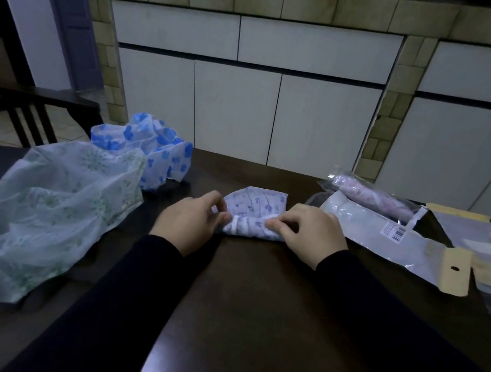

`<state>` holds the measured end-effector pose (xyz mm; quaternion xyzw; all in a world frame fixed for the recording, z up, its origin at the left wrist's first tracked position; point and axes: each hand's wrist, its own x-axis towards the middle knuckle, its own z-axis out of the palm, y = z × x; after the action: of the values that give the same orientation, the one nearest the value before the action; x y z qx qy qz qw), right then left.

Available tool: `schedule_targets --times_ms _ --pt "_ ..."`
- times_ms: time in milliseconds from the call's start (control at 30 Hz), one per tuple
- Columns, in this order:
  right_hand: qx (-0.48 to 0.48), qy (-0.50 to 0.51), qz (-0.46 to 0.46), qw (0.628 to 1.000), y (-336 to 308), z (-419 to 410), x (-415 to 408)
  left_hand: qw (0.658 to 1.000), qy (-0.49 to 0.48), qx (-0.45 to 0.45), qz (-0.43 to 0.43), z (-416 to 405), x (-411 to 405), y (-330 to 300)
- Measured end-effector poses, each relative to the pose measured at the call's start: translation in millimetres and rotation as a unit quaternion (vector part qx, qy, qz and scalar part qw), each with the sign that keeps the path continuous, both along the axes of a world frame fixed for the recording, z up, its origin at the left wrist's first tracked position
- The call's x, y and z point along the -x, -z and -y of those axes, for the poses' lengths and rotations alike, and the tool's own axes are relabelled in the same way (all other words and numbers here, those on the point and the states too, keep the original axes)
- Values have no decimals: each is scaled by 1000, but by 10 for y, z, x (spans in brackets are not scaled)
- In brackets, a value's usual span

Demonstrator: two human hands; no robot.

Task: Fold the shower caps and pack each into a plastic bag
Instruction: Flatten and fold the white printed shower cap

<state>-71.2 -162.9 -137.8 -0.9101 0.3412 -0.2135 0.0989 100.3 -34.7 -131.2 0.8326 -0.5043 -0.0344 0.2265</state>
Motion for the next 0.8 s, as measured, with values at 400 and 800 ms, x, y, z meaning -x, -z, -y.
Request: schedule_targets --times_ms 400,800 --pt "34 -46 -32 998 35 -48 14 994 80 76 -20 42 -107 142" --pt "34 -3 -32 999 11 -95 64 995 56 59 52 2 -8 106"
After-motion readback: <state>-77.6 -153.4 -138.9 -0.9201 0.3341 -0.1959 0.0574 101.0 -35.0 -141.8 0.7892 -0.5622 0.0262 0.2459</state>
